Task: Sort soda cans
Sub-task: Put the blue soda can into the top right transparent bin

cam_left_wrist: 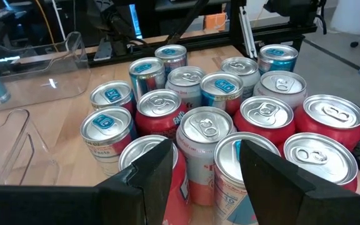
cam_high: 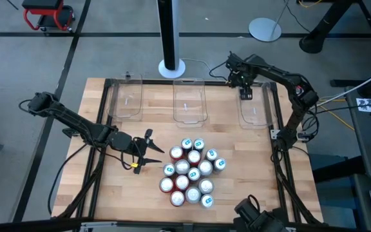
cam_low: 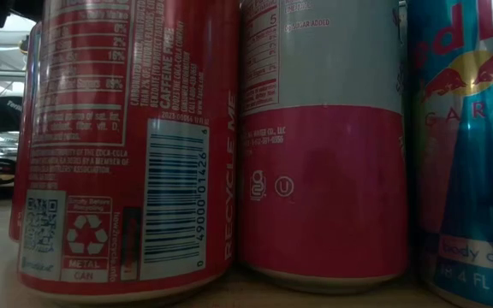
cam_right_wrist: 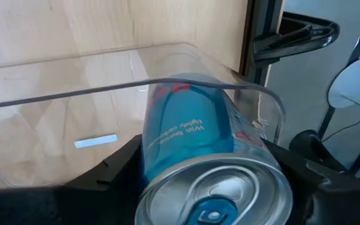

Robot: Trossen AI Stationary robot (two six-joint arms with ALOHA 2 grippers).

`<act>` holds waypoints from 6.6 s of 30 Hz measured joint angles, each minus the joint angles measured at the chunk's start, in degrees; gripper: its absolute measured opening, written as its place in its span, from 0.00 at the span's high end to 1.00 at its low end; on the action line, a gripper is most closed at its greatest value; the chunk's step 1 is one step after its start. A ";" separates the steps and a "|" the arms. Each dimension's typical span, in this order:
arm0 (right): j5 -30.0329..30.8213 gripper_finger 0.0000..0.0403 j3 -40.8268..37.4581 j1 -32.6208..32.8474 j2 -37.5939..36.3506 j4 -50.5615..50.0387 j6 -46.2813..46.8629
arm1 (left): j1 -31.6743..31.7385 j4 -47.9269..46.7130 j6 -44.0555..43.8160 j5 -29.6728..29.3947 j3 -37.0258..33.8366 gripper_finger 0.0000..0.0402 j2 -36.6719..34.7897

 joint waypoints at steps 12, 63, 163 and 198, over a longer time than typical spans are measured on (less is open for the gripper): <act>-0.36 0.35 0.24 0.04 2.76 1.03 -1.66 | -0.03 0.00 0.17 0.00 0.00 0.56 0.00; 0.76 0.26 4.68 0.17 4.82 -1.44 -3.22 | 0.00 0.21 0.53 0.02 0.00 0.56 0.00; -6.05 0.19 9.46 88.56 1.29 18.69 6.96 | 0.02 1.01 0.83 0.02 0.02 0.56 0.00; -7.42 0.19 9.29 88.48 8.46 23.36 6.77 | -0.04 1.05 0.41 0.02 0.02 0.56 0.00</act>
